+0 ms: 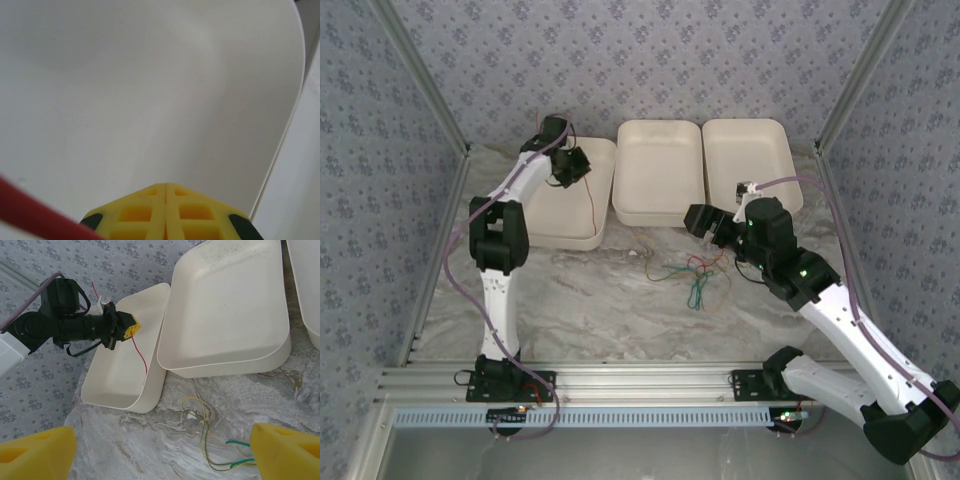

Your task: Untangle the cables

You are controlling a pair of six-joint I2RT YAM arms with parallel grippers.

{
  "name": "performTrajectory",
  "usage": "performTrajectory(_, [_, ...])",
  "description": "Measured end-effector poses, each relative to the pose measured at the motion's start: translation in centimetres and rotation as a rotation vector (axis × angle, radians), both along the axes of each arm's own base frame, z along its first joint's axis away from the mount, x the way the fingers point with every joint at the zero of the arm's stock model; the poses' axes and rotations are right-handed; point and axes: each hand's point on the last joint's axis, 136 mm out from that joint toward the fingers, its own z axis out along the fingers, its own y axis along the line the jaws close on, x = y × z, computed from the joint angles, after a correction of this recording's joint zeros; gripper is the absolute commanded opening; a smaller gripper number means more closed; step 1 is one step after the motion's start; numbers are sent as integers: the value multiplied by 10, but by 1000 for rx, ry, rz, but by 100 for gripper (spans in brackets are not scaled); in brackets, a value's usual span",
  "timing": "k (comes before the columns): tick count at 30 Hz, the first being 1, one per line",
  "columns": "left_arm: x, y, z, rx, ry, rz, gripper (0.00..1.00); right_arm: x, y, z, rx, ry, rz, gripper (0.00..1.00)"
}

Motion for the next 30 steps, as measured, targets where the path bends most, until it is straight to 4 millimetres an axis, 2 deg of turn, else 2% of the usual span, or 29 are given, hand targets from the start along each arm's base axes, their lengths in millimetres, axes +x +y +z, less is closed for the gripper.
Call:
performTrajectory(7, [-8, 0, -23, -38, 72, 68, 0, -5, -3, 5, 7, -11, 0, 92])
performTrajectory(15, [9, -5, -49, -117, 123, 56, 0, -7, -3, 1, -2, 2, 3, 91])
performTrajectory(17, [10, -9, -53, -140, 140, 43, 4, -7, -3, 1, -3, 4, 3, 92])
performTrajectory(19, [11, -11, -56, -158, 153, 33, 9, -6, -2, -1, -5, 8, 3, 91])
performTrajectory(26, [11, -19, -42, -236, 165, 0, 52, -3, 0, -6, -15, 23, 6, 92])
performTrajectory(30, [10, -16, -39, -229, 165, -2, 66, -3, 0, -8, -18, 27, 6, 92])
